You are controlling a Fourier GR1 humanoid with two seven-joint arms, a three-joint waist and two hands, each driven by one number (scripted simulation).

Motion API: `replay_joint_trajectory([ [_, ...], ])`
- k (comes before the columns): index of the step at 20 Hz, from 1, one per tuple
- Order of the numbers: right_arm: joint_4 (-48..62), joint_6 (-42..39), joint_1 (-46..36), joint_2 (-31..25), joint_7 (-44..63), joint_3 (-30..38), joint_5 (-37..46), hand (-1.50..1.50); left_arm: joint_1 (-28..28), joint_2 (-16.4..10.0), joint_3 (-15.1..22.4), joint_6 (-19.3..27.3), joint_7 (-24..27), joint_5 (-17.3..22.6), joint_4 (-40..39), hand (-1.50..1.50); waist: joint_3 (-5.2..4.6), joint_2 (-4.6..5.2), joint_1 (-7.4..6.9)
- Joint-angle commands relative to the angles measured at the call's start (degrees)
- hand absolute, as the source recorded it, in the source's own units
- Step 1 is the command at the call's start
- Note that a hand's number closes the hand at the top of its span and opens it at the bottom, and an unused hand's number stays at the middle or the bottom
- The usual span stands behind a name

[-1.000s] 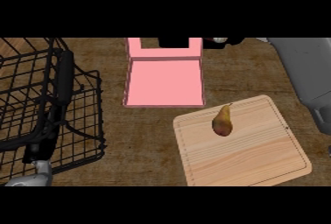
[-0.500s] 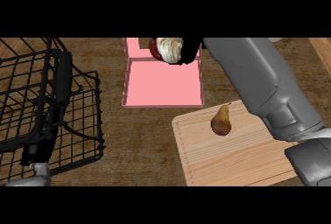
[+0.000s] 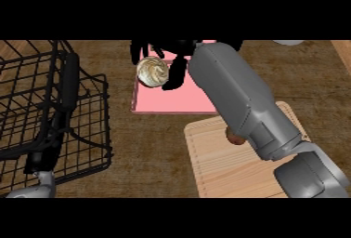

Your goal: Pick the cupcake from the cutting board and place it in the cardboard box

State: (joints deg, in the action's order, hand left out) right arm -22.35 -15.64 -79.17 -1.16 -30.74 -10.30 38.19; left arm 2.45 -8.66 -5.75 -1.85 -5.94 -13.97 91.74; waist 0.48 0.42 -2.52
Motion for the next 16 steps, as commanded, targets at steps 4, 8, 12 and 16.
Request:
replay_joint_trajectory([
  [4,3.8,2.3,0.3,1.1,1.5,-2.5,-4.3,-1.50,1.0,2.4,2.3,0.9,-1.3,-1.9,-2.0,0.00,-0.54,0.43,-1.01],
  [8,5.1,1.1,-0.7,1.1,-0.9,4.0,-10.7,-1.50,-0.8,2.8,2.1,1.3,0.5,-1.9,-1.6,0.00,-0.53,0.63,-1.24],
  [12,6.5,4.4,-0.6,1.2,1.4,10.4,-18.4,-1.50,1.7,2.0,1.5,-0.1,-0.7,-1.2,-2.4,0.00,-0.54,0.98,-2.03],
  [16,8.9,0.1,-2.8,-0.1,2.8,17.2,-23.8,-1.50,0.9,1.6,0.8,-0.3,-1.2,-0.8,-0.5,0.00,-0.51,0.92,-1.16],
])
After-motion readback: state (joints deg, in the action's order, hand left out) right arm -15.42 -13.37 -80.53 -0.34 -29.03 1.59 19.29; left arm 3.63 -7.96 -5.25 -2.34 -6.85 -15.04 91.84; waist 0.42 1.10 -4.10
